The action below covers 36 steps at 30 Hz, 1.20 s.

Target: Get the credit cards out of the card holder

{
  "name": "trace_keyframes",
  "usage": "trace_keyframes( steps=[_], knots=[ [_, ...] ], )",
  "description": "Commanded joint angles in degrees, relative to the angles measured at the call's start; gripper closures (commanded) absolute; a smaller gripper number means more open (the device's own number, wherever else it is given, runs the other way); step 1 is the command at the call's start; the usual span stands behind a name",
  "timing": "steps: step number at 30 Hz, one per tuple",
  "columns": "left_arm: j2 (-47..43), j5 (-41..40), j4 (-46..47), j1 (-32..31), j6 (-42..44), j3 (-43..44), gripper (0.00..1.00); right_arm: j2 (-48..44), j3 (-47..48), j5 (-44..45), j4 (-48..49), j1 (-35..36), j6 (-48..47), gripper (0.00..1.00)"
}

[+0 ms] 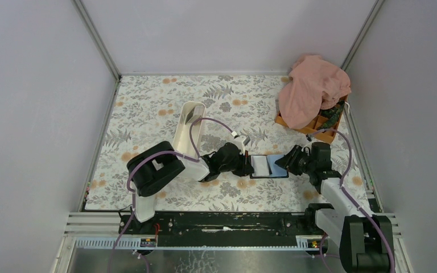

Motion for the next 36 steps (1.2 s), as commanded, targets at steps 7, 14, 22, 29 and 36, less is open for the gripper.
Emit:
trace_keyframes(
  steps=[7, 14, 22, 29, 36],
  knots=[
    [1.5, -4.8, -11.6, 0.5, 3.5, -1.7, 1.00, 3.3, -3.2, -6.0, 8.2, -0.3, 0.7, 0.54],
    [-2.7, -7.7, -14.2, 0.6, 4.0, -5.4, 1.00, 5.6, -4.0, -7.5, 11.3, -0.3, 1.3, 0.54],
    [-5.9, -10.4, -19.1, 0.5, 4.9, -2.9, 1.00, 6.0, -4.1, -8.1, 11.7, -0.2, 1.4, 0.54],
    [-12.7, -17.8, -27.2, 0.4, 7.0, -3.1, 1.00, 6.6, -4.1, -8.6, 12.4, -0.2, 1.3, 0.54],
    [-17.7, -9.9, -22.2, 0.5, 4.9, -4.1, 0.99, 7.8, -4.0, -9.5, 13.0, -0.2, 1.1, 0.54]
  ],
)
